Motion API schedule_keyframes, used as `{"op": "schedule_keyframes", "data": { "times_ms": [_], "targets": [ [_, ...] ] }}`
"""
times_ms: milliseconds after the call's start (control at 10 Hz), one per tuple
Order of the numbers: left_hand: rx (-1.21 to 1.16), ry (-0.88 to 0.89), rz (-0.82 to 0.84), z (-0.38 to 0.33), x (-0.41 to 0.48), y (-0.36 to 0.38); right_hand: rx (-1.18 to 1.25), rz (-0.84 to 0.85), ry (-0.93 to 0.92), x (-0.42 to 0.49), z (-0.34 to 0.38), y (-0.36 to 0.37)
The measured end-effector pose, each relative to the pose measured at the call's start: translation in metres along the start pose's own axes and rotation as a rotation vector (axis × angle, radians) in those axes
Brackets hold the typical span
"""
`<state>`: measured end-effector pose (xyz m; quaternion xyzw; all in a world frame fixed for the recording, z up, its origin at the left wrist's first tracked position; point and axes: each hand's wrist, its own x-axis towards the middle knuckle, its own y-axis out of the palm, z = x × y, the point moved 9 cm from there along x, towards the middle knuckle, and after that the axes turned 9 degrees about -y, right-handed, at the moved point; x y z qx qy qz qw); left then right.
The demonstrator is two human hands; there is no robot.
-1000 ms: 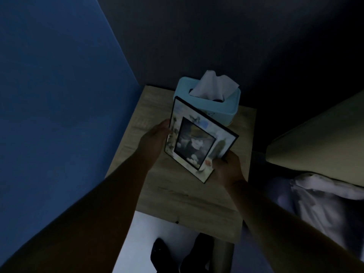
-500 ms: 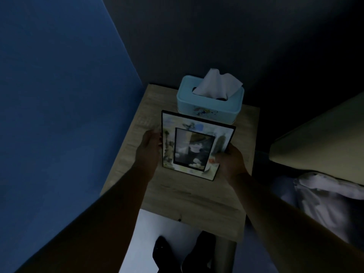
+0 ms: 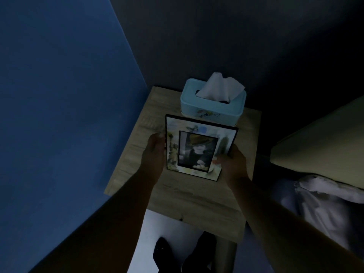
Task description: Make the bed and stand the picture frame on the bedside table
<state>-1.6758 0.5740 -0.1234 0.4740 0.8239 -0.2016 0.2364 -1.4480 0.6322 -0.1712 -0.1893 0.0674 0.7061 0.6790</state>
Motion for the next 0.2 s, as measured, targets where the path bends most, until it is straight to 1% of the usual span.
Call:
{"op": "schedule_keyframes", "data": {
  "times_ms": [100,200],
  "targets": [
    [0.052,-0.017,0.029,-0.015,-0.011,0.002,-0.062,-0.018,-0.208,-0.008,0.041,-0.005],
    [0.201,0.057,-0.007,-0.049,-0.033,-0.001,-0.209,-0.073,-0.409,-0.021,0.085,-0.018]
  ]
}}
